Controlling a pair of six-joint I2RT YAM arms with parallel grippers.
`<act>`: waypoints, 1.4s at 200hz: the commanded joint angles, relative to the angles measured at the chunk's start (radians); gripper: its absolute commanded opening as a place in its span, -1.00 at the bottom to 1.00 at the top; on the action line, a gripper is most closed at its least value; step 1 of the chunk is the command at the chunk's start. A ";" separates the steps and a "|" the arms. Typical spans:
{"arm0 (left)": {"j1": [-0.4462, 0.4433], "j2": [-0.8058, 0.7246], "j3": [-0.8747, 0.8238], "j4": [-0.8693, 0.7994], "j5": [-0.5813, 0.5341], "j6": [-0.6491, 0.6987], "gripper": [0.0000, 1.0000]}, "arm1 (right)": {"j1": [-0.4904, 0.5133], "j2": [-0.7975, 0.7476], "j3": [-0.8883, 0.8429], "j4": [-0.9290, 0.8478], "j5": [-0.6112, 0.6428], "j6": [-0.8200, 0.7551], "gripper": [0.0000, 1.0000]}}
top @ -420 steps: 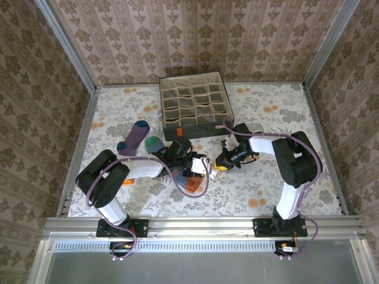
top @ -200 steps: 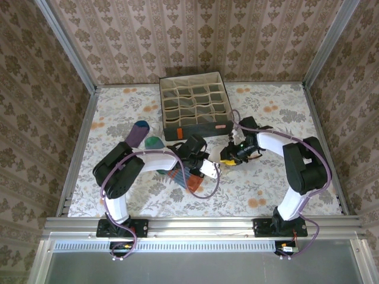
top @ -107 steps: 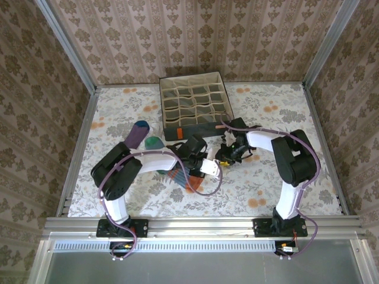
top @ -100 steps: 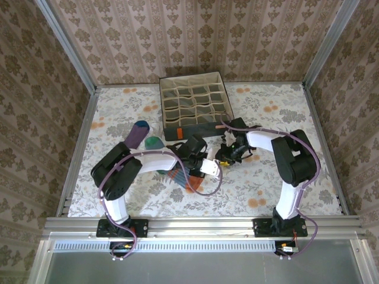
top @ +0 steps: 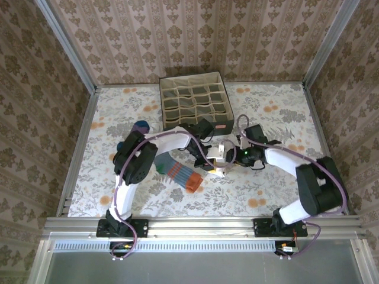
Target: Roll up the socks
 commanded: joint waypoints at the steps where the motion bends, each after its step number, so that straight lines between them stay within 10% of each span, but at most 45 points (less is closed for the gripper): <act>1: 0.006 0.076 0.012 -0.181 0.025 -0.064 -1.00 | 0.002 -0.114 -0.111 0.144 -0.006 0.047 -0.16; 111: 0.035 0.155 0.080 -0.187 0.032 -0.138 -1.00 | 0.123 -0.065 -0.196 0.351 -0.072 0.077 0.09; 193: 0.050 0.113 -0.001 -0.072 0.026 -0.107 -0.62 | 0.126 0.125 -0.079 0.182 0.027 0.085 -0.93; 280: 0.054 -0.248 -0.346 0.411 -0.066 -0.026 -0.09 | 0.109 0.267 0.044 -0.058 0.059 0.083 -1.00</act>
